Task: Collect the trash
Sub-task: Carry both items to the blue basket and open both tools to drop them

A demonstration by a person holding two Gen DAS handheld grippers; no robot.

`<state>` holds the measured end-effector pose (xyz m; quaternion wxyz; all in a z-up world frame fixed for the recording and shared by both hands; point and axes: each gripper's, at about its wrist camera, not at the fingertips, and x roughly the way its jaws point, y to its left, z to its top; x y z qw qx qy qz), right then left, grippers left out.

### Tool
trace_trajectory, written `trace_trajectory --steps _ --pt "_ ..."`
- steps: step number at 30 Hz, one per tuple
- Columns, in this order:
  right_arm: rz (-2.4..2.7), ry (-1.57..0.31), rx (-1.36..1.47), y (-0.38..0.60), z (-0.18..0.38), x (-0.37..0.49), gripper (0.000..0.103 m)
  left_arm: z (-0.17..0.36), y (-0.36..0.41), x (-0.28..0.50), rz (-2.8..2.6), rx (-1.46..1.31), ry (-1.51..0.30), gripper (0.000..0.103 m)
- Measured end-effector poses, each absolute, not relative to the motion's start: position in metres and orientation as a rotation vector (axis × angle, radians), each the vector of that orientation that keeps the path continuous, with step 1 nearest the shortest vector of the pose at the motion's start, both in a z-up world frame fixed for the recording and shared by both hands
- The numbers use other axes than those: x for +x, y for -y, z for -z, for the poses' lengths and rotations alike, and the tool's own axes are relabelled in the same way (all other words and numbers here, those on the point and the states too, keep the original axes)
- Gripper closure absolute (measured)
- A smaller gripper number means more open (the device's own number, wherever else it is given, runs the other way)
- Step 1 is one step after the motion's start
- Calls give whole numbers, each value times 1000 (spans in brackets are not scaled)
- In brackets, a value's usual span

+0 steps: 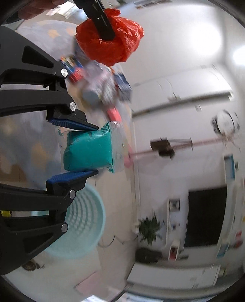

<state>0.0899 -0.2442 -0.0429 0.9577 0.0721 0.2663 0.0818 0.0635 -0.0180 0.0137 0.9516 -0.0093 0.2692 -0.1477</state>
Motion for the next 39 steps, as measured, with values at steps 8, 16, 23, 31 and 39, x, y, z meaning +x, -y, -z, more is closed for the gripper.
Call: trace_trajectory --steps 8,16,23,31,39 --pt "-23 -577 256 317 64 109 66 -2 101 116 454 52 -579 74" --pt "92 -728 367 369 119 128 66 55 163 168 556 80 -728 74" --pt "142 -834 414 389 169 146 65 107 190 213 586 72 -912 72" --pt "144 -872 452 395 181 157 54 125 192 222 581 60 -968 46" --pt "139 -832 444 394 164 150 54 102 181 204 572 46 -906 43"
